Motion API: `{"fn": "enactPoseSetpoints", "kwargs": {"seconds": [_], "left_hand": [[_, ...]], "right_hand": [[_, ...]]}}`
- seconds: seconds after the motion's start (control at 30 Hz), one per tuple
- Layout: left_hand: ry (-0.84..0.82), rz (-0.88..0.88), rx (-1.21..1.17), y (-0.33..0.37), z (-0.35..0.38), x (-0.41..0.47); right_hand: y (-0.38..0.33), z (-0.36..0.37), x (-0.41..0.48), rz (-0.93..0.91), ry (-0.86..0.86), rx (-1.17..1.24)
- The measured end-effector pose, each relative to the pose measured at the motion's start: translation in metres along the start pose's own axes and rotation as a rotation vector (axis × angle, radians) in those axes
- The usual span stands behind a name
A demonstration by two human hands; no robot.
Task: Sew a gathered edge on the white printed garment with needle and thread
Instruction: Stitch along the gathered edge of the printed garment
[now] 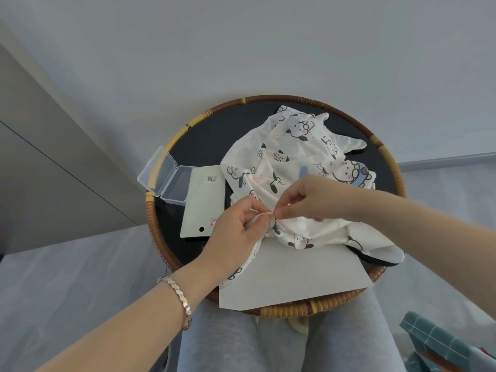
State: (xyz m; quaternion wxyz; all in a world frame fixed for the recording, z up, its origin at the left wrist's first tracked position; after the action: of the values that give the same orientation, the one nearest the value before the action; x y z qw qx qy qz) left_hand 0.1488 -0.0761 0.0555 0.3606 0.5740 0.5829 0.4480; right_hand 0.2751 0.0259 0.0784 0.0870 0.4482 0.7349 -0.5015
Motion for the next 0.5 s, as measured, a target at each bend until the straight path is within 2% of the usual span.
{"fn": "enactPoseSetpoints", "kwargs": {"seconds": [0.17,0.5], "left_hand": [[-0.021,0.015,0.011,0.001,0.0,-0.001],[-0.041,0.004,-0.016,-0.002,0.0,-0.002]], "right_hand": [[0.006,-0.002,0.004,0.012,-0.021,0.085],[0.014,-0.007,0.008,0.057,-0.154,-0.073]]}}
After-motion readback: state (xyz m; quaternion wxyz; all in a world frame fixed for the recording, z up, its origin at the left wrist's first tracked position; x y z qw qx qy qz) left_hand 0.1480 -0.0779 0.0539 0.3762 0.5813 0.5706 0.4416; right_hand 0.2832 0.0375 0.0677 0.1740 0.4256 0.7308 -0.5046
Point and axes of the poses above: each hand's wrist, its own x-axis towards the middle knuckle, its own z-axis out of the palm, y = z × x, the point moved 2 cm from there along x, towards the middle knuckle, and after that the axes turned 9 degrees about z, right-handed, at the moved point
